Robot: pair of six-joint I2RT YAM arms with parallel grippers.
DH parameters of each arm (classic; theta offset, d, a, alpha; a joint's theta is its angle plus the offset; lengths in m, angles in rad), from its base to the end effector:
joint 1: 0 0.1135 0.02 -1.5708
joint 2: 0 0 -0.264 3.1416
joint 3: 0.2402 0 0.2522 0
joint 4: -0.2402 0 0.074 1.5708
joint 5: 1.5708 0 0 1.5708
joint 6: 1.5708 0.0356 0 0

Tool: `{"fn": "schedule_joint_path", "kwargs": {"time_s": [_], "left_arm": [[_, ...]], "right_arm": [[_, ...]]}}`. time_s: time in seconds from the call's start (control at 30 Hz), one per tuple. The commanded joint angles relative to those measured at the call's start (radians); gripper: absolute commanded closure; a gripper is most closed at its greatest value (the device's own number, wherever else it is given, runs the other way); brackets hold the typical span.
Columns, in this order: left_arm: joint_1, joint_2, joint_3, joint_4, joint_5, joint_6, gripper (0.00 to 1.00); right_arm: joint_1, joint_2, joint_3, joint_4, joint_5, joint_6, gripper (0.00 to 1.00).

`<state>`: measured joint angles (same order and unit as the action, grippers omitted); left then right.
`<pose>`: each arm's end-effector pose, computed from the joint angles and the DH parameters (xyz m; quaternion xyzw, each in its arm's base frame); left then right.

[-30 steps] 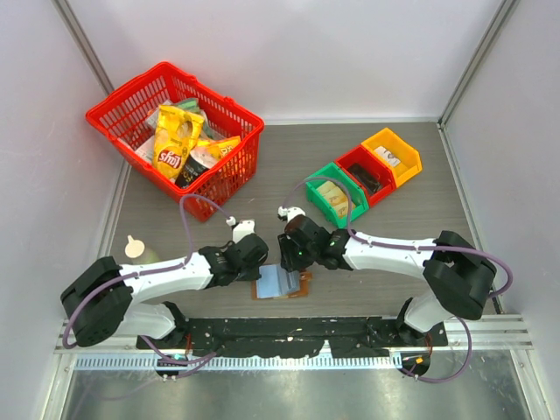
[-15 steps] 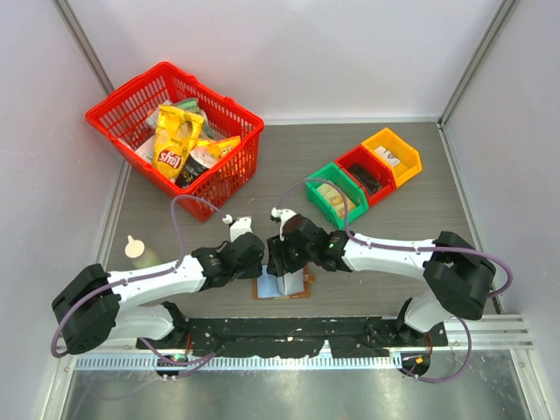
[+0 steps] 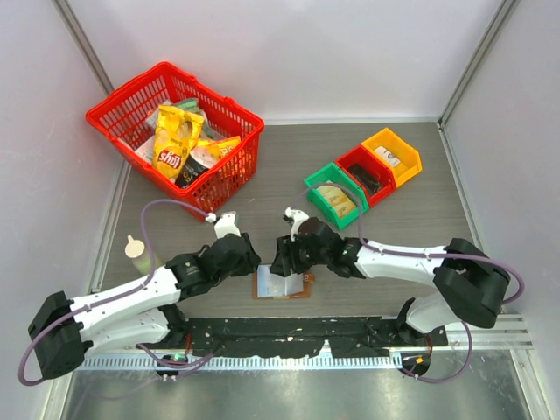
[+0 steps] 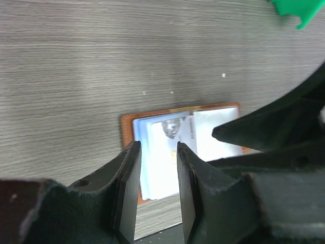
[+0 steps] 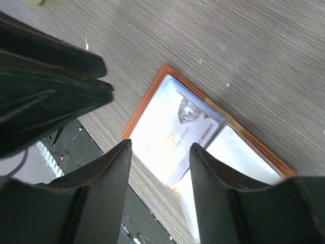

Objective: Take the credit cards out of the card holder
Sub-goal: Remove the credit card from the card holder.

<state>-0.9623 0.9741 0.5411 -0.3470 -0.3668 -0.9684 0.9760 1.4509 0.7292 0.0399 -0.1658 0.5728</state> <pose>0.1222 -0.1530 0.2081 -0.0730 0.9071 -0.2156 0.3539 0.1614 0.2490 0.1900 -0.2150 0.8744 0.3531 0.2541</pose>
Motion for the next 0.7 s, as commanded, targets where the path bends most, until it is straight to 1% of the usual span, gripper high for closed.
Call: {"fn": "schedule_joint_path", "kwargs": {"time_s": [0.0,0.07,0.13,0.23,0.47,0.5,0.53,0.67], "left_arm": [[-0.007,-0.02,0.0,0.089,0.083,-0.007,0.63],[-0.007,0.006,-0.004,0.144,0.147,-0.013,0.64],[-0.006,0.044,-0.012,0.189,0.196,-0.024,0.67],[-0.007,0.103,-0.035,0.247,0.226,-0.041,0.69],[-0.007,0.195,-0.118,0.339,0.241,-0.11,0.76],[-0.007,0.198,-0.128,0.341,0.238,-0.125,0.78],[-0.007,0.196,-0.144,0.341,0.23,-0.133,0.84],[-0.006,0.17,-0.188,0.341,0.201,-0.174,0.87]], "right_arm": [[-0.049,-0.072,-0.129,0.239,-0.07,0.113,0.47],[-0.071,-0.08,-0.192,0.332,-0.098,0.148,0.48],[-0.083,-0.084,-0.223,0.38,-0.109,0.159,0.49],[-0.1,-0.078,-0.249,0.413,-0.135,0.167,0.49],[-0.132,-0.014,-0.321,0.557,-0.187,0.239,0.5],[-0.134,-0.004,-0.329,0.575,-0.19,0.245,0.5],[-0.134,0.014,-0.332,0.586,-0.196,0.252,0.5],[-0.132,0.078,-0.349,0.67,-0.221,0.279,0.51]]}}
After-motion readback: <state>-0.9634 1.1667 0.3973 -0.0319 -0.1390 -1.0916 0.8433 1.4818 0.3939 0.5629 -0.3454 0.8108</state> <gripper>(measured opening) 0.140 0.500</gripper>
